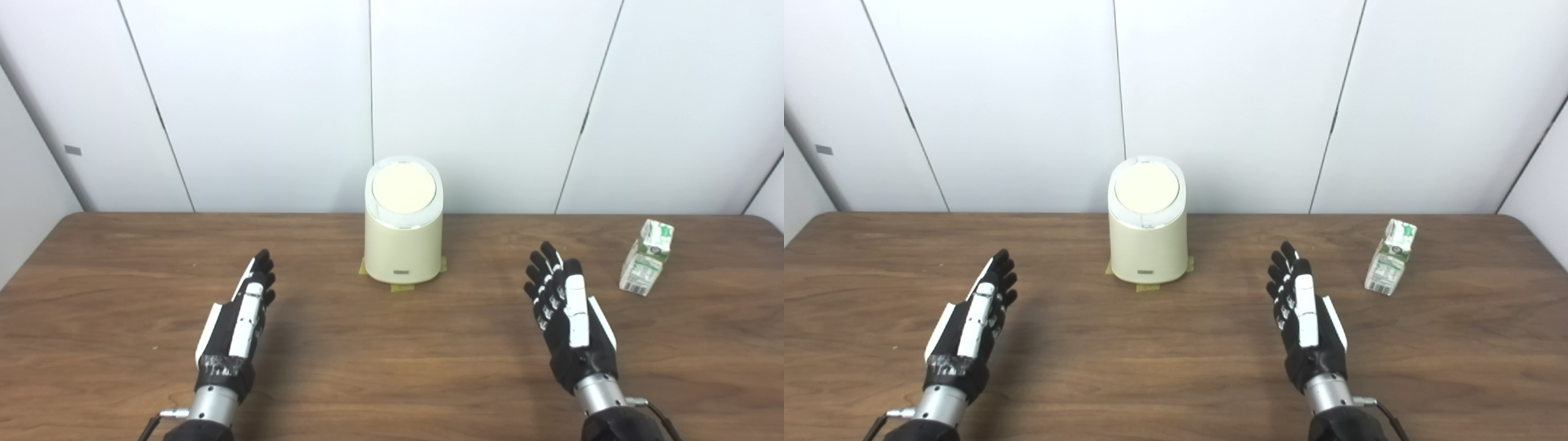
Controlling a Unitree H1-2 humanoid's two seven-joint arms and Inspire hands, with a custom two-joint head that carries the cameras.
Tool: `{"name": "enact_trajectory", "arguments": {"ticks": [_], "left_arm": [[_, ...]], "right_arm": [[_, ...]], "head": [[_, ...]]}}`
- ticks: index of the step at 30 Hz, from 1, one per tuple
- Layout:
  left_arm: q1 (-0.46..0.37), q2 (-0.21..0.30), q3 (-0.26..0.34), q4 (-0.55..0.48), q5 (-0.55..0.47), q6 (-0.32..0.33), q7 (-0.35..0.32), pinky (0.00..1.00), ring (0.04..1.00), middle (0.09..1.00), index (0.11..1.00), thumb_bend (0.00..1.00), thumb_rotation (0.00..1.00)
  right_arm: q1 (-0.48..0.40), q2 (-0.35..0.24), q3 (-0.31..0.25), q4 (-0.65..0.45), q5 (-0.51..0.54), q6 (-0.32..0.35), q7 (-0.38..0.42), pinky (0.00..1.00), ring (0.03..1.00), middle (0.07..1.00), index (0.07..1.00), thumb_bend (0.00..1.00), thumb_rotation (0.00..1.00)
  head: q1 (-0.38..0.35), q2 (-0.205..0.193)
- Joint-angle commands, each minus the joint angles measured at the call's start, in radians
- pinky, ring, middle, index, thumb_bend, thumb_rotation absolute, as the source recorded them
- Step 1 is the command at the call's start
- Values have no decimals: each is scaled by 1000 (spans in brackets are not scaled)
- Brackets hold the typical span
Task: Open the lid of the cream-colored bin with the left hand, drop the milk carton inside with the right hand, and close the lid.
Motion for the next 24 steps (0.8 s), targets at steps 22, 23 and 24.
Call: {"name": "enact_trajectory", "arguments": {"ticks": [22, 23, 24], "left_arm": [[-73, 19, -19, -72, 130, 45, 54, 946, 958, 949, 993, 481, 482], [-92, 21, -18, -78, 145, 59, 61, 933, 945, 934, 980, 534, 454], [-112, 26, -18, -83, 156, 74, 64, 912, 928, 921, 969, 590, 440]], "right_arm": [[-40, 10, -5, 10, 13, -40, 12, 997, 984, 985, 996, 653, 1000], [-42, 10, -6, 20, 14, -47, 15, 999, 985, 986, 998, 656, 1000], [-44, 9, -6, 28, 15, -52, 18, 1000, 988, 989, 1000, 661, 1000]], "head": [[-3, -20], [1, -26], [1, -26]]}}
